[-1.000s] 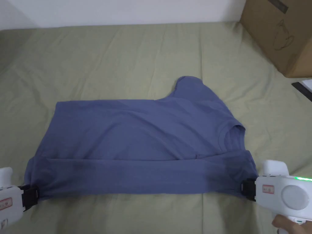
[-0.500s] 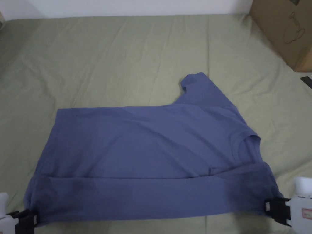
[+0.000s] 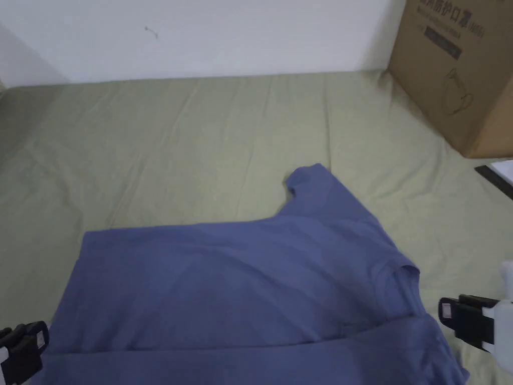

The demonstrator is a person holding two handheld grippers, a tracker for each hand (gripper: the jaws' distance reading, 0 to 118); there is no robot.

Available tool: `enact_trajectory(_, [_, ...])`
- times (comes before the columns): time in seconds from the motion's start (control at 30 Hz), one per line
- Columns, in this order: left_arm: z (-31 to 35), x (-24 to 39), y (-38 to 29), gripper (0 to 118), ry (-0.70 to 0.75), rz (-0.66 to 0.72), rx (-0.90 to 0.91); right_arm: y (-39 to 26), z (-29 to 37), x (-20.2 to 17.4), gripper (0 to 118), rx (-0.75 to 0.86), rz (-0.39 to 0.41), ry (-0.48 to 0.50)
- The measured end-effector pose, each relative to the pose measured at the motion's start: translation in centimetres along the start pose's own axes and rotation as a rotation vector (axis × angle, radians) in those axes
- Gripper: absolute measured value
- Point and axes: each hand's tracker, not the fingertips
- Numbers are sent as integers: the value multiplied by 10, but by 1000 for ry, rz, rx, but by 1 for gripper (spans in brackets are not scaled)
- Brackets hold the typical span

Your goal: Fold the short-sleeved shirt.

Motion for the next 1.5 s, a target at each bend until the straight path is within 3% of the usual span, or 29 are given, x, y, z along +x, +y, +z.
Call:
enact_trajectory(0.3, [-66,23,38,0,-4,-11,-33,90,-101,13,1,3,7,1])
enact_trajectory(0.33, [-71,24,41,0,2,-16,-39,102,-116,17,22,-23,9,9])
enact_trajectory(0.4, [-86,21,47,0,3,-10,-55,130,-160,23,96,-85,0,32])
enact_trajectory(0.43, [-91,22,50,0,4,-6,-68,140,-179,26,117,-101,-10,34])
enact_trajectory(0.47, [-98,22,52,0,7,-7,-80,151,-196,27,117,-91,-11,33])
enact_trajectory(0.57, [-115,23,59,0,23,-14,-99,182,-257,36,107,-172,10,-10])
enact_trajectory(0.63, [-125,22,62,0,27,-9,-112,192,-287,38,99,-239,-38,-35])
enact_trajectory(0.7, [-132,21,63,0,31,-7,-124,191,-317,39,94,-294,-33,-56])
enact_trajectory(0.77, [-139,20,63,0,40,-6,-138,187,-333,31,84,-394,8,-117])
enact_trajectory(0.83, [-143,19,64,0,50,-13,-151,180,-332,19,79,-354,92,-155])
enact_trajectory(0.9, [-147,17,64,0,50,-12,-156,178,-325,10,55,-346,148,-159])
enact_trajectory(0.93, [-150,15,66,8,41,-3,-164,180,-321,8,21,-349,164,-143])
enact_trajectory(0.97, [-153,12,68,28,26,8,-172,182,-319,7,0,-352,175,-132])
enact_trajectory(1.0, [-156,11,71,57,37,11,-172,185,-319,7,0,-363,171,-107])
enact_trajectory(1.03, [-159,10,76,97,39,27,-168,186,-318,4,0,-366,165,-128])
enact_trajectory(1.07, [-165,10,81,115,37,25,-169,186,-319,3,0,-370,178,-126])
enact_trajectory(1.1, [-171,9,85,117,33,21,-168,185,-318,2,0,-370,188,-128])
enact_trajectory(1.4, [-279,-11,138,116,76,40,-274,189,-306,6,0,-348,168,-98])
enact_trajectory(1.43, [-288,-9,139,108,85,42,-289,189,-306,5,0,-352,169,-96])
enact_trajectory(1.5, [-304,4,133,70,110,-66,-325,187,-307,2,0,-355,176,-98])
